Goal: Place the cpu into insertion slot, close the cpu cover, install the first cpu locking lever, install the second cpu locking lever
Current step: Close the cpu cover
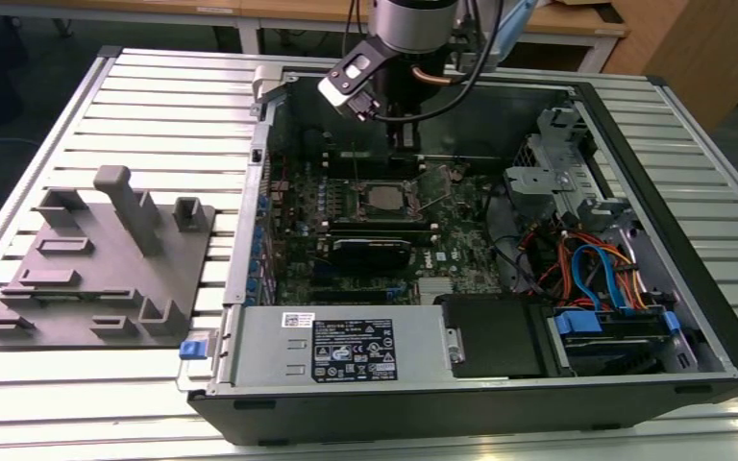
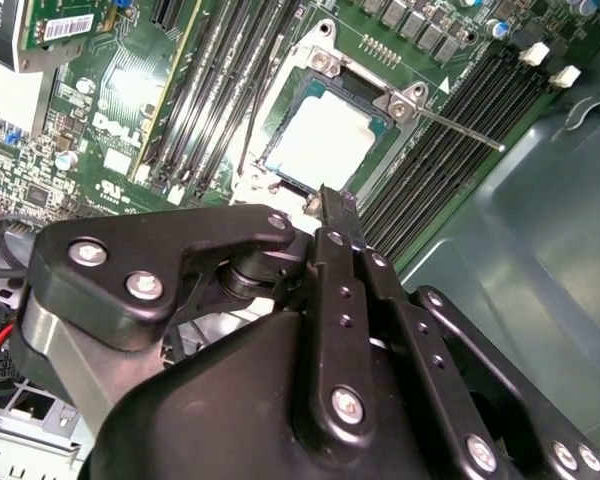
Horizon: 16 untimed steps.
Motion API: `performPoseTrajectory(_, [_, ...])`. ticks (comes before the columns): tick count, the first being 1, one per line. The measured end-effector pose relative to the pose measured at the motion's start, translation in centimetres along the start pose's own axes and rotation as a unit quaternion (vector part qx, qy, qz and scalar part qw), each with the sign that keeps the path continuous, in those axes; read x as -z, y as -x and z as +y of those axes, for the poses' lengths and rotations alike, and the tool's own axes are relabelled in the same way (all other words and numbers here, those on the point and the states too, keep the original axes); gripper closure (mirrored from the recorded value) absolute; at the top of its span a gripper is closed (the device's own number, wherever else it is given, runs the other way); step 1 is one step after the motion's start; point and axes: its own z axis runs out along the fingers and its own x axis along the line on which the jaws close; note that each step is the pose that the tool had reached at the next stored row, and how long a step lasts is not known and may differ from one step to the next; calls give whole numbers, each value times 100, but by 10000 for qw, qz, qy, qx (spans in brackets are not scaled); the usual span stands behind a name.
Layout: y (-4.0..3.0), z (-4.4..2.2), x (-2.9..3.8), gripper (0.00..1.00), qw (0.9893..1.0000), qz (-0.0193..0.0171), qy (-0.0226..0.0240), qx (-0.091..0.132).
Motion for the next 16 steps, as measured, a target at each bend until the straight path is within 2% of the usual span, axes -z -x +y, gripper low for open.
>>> performPoseTrajectory(6, [0, 37, -2, 90, 10000, 0, 0, 0])
performPoseTrajectory(16, [0, 51, -2, 90, 10000, 0, 0, 0])
